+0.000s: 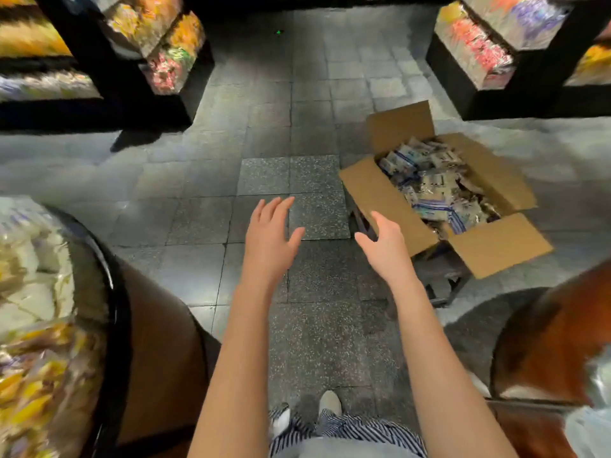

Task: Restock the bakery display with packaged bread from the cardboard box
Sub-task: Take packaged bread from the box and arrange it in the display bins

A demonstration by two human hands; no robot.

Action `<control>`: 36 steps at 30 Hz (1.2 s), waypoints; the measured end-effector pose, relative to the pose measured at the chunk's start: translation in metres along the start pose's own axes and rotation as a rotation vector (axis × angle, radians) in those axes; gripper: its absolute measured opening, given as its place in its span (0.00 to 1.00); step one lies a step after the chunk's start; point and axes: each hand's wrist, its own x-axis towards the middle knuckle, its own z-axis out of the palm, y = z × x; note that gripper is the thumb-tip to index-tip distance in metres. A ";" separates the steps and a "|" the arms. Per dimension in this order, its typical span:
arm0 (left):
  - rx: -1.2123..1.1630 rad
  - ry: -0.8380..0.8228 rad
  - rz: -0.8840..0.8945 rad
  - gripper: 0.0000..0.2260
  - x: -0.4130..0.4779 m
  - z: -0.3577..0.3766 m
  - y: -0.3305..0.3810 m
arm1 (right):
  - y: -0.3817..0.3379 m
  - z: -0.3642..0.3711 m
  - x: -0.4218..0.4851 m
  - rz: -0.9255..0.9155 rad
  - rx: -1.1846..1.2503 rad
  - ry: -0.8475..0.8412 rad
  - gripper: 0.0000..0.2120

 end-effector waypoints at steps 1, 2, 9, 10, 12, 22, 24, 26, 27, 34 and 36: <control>0.002 -0.034 0.027 0.25 0.015 0.012 0.010 | 0.010 -0.012 0.009 0.031 0.010 0.020 0.29; 0.003 -0.066 0.050 0.25 0.031 0.025 0.019 | 0.019 -0.023 0.018 0.064 0.019 0.044 0.29; -0.008 -0.304 0.180 0.26 0.129 0.112 0.077 | 0.076 -0.079 0.090 0.280 0.061 0.181 0.29; -0.018 -0.335 0.191 0.26 0.143 0.124 0.084 | 0.085 -0.086 0.103 0.312 0.064 0.200 0.29; -0.029 -0.387 0.214 0.25 0.176 0.148 0.095 | 0.100 -0.099 0.131 0.371 0.072 0.236 0.29; -0.063 -0.634 0.320 0.25 0.334 0.268 0.151 | 0.145 -0.139 0.275 0.595 0.160 0.333 0.30; -0.038 -0.702 0.316 0.25 0.352 0.292 0.153 | 0.157 -0.145 0.290 0.661 0.188 0.342 0.31; -0.016 -0.778 0.299 0.26 0.362 0.315 0.154 | 0.170 -0.146 0.296 0.740 0.195 0.326 0.31; -0.014 -0.815 0.292 0.26 0.364 0.326 0.155 | 0.177 -0.147 0.297 0.763 0.199 0.326 0.31; 0.040 -0.983 0.300 0.27 0.378 0.400 0.172 | 0.233 -0.153 0.323 0.876 0.199 0.347 0.28; 0.068 -0.998 0.278 0.27 0.381 0.419 0.174 | 0.250 -0.156 0.336 0.892 0.201 0.320 0.28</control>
